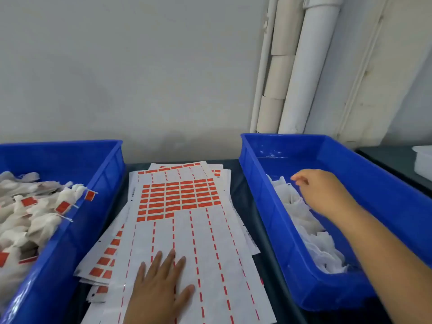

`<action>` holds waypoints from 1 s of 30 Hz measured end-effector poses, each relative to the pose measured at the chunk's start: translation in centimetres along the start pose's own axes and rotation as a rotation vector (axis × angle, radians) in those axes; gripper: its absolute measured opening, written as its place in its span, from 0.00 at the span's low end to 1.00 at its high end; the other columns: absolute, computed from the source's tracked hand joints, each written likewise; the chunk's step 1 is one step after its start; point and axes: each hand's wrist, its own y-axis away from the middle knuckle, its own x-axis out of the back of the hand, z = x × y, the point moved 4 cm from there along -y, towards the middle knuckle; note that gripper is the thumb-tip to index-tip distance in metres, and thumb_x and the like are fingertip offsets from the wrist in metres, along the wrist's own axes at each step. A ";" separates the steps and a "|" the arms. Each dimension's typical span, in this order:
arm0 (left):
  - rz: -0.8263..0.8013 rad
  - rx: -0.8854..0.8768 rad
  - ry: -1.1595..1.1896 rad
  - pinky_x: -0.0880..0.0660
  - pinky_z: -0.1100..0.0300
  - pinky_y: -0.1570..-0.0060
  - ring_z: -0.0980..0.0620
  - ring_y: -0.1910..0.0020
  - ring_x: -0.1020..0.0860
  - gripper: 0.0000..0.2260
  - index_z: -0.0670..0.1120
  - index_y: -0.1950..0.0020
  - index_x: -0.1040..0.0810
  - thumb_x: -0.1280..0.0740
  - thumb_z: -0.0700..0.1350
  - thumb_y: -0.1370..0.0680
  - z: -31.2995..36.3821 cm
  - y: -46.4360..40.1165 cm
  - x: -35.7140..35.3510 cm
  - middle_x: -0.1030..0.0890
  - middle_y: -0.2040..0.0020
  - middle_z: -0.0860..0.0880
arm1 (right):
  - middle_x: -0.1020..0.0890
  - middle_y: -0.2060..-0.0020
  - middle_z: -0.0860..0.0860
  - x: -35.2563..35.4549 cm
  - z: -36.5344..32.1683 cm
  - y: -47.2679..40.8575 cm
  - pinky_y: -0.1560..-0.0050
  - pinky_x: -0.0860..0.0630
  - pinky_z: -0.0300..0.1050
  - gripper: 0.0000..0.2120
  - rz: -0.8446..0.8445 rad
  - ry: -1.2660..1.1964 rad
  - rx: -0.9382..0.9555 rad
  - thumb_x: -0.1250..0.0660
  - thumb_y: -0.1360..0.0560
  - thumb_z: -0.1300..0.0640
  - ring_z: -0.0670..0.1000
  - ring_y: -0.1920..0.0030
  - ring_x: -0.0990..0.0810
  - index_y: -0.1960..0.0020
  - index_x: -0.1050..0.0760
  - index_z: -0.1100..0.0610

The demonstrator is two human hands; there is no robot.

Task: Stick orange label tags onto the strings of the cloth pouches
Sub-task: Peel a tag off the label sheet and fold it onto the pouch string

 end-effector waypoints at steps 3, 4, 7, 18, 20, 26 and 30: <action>0.032 -0.012 -0.027 0.67 0.44 0.32 0.50 0.26 0.65 0.37 0.61 0.26 0.60 0.59 0.74 0.31 -0.3 -0.1 0.0 0.64 0.25 0.56 | 0.21 0.40 0.54 -1.5 4.2 -2.8 0.46 0.24 0.50 0.14 -0.200 0.173 -0.165 0.42 0.22 0.66 0.57 0.44 0.22 0.42 0.22 0.57; 0.054 0.000 -0.036 0.66 0.45 0.32 0.50 0.26 0.65 0.36 0.61 0.26 0.59 0.59 0.74 0.31 -0.5 -0.2 0.1 0.63 0.25 0.56 | 0.22 0.39 0.55 -2.3 5.3 -3.4 0.45 0.24 0.49 0.14 -0.262 0.179 -0.180 0.41 0.22 0.65 0.57 0.43 0.23 0.41 0.22 0.57; 0.016 0.001 -0.046 0.66 0.44 0.31 0.50 0.26 0.64 0.36 0.61 0.26 0.59 0.58 0.74 0.30 -0.3 -0.2 0.3 0.63 0.25 0.57 | 0.27 0.33 0.55 -5.2 7.0 -4.5 0.42 0.29 0.45 0.17 -0.402 0.228 -0.100 0.43 0.20 0.61 0.56 0.37 0.26 0.32 0.28 0.56; 0.052 0.016 -0.050 0.65 0.45 0.31 0.51 0.26 0.63 0.35 0.62 0.26 0.57 0.57 0.73 0.30 -0.1 0.1 0.8 0.63 0.25 0.57 | 0.24 0.39 0.53 -6.7 7.9 -6.2 0.47 0.28 0.42 0.16 -0.506 0.182 -0.058 0.42 0.22 0.65 0.54 0.43 0.25 0.44 0.19 0.52; 0.058 0.023 -0.049 0.65 0.45 0.31 0.51 0.26 0.63 0.34 0.62 0.26 0.57 0.57 0.73 0.30 -0.1 0.1 0.8 0.62 0.25 0.58 | 0.21 0.44 0.51 -6.7 8.4 -6.0 0.51 0.27 0.41 0.08 -0.515 0.199 -0.033 0.35 0.24 0.59 0.50 0.49 0.23 0.49 0.18 0.52; 0.070 0.001 -0.009 0.64 0.46 0.30 0.52 0.26 0.62 0.35 0.61 0.26 0.56 0.56 0.73 0.29 0.1 0.4 1.2 0.62 0.25 0.58 | 0.18 0.53 0.50 -2.6 6.9 -6.6 0.58 0.28 0.41 0.03 -0.205 -0.032 -0.016 0.31 0.25 0.56 0.48 0.57 0.23 0.55 0.18 0.55; 0.249 0.070 0.305 0.50 0.53 0.28 0.56 0.27 0.43 0.22 0.58 0.30 0.35 0.43 0.62 0.23 -0.7 1.7 2.7 0.40 0.26 0.58 | 0.22 0.59 0.43 0.6 3.5 -6.1 0.62 0.34 0.34 0.06 -0.069 -0.137 0.098 0.33 0.24 0.56 0.38 0.60 0.27 0.49 0.18 0.55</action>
